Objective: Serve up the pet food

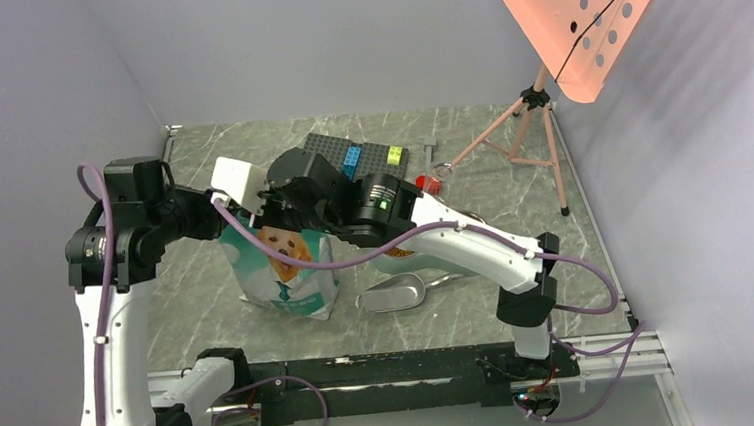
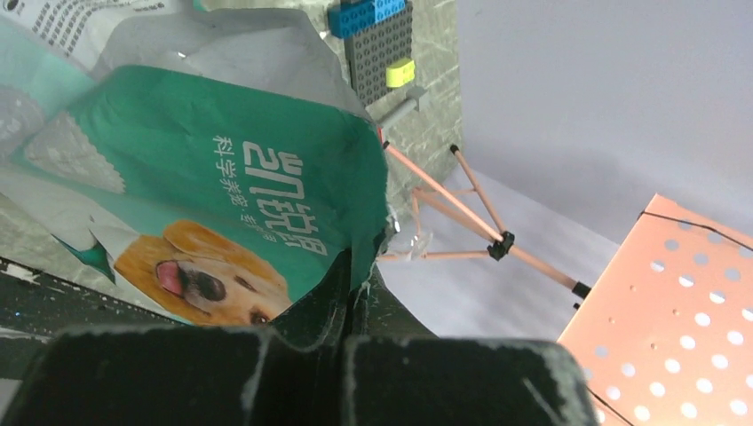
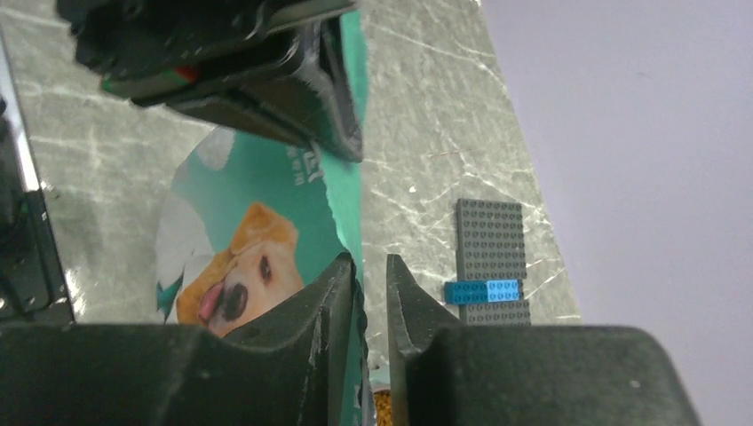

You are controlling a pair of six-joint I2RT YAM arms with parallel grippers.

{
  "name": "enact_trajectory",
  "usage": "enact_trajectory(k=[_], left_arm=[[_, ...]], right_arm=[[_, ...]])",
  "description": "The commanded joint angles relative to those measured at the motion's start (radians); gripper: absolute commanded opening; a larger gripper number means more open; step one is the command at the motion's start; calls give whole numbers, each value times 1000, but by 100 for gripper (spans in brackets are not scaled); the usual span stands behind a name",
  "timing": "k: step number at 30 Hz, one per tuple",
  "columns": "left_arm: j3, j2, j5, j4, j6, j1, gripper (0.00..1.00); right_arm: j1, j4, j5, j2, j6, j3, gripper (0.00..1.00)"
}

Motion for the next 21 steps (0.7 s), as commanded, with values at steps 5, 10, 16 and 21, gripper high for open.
enact_trajectory(k=[5, 10, 16, 21], left_arm=[[62, -17, -33, 43, 18, 5, 0], [110, -17, -51, 20, 79, 48, 0], [124, -10, -10, 11, 92, 57, 0], [120, -12, 18, 21, 106, 108, 0]], right_arm=[[-20, 87, 23, 112, 53, 146, 28], [-17, 104, -100, 68, 40, 61, 52], [-26, 138, -36, 142, 29, 152, 45], [-26, 135, -22, 137, 9, 109, 12]])
